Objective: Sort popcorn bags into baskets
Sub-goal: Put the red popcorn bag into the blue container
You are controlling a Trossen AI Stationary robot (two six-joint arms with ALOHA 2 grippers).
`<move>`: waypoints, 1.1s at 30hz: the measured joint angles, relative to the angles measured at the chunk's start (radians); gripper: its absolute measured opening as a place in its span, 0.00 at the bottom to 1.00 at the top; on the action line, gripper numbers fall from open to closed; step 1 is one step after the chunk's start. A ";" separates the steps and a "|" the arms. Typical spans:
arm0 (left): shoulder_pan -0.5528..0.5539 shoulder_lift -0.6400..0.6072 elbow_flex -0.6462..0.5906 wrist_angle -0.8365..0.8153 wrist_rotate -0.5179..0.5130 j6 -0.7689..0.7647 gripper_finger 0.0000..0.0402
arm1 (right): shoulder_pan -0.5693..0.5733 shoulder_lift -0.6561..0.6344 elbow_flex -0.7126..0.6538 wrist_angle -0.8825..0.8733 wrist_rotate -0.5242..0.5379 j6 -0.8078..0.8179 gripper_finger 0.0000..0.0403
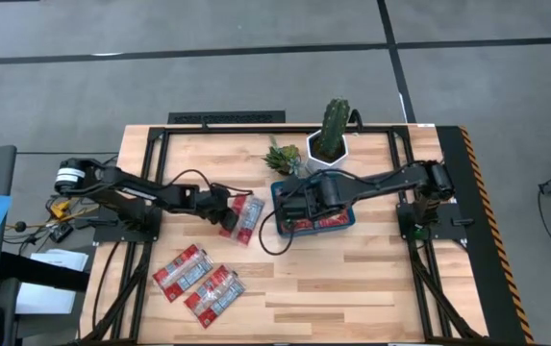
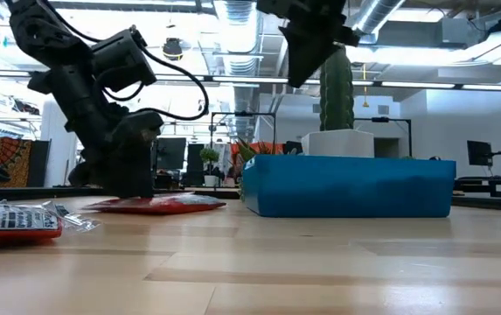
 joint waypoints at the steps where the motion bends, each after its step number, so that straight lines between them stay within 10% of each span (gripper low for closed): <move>1: -0.004 0.001 -0.001 0.006 0.001 -0.003 0.20 | 0.003 0.000 0.000 0.024 -0.003 -0.020 0.18; 5: -0.010 -0.030 -0.006 0.022 0.047 -0.033 0.03 | 0.010 0.000 0.000 0.103 -0.006 -0.035 0.18; 14: -0.013 -0.213 -0.008 -0.022 0.049 -0.085 0.00 | 0.025 -0.027 -0.001 0.197 -0.086 0.059 0.22; 26: -0.012 -0.509 -0.006 -0.074 -0.089 -0.120 0.00 | 0.030 -0.026 -0.001 0.340 -0.054 0.170 0.62; 33: -0.038 -0.677 -0.005 -0.046 -0.191 -0.128 0.00 | 0.014 -0.026 -0.001 0.424 -0.058 0.172 0.62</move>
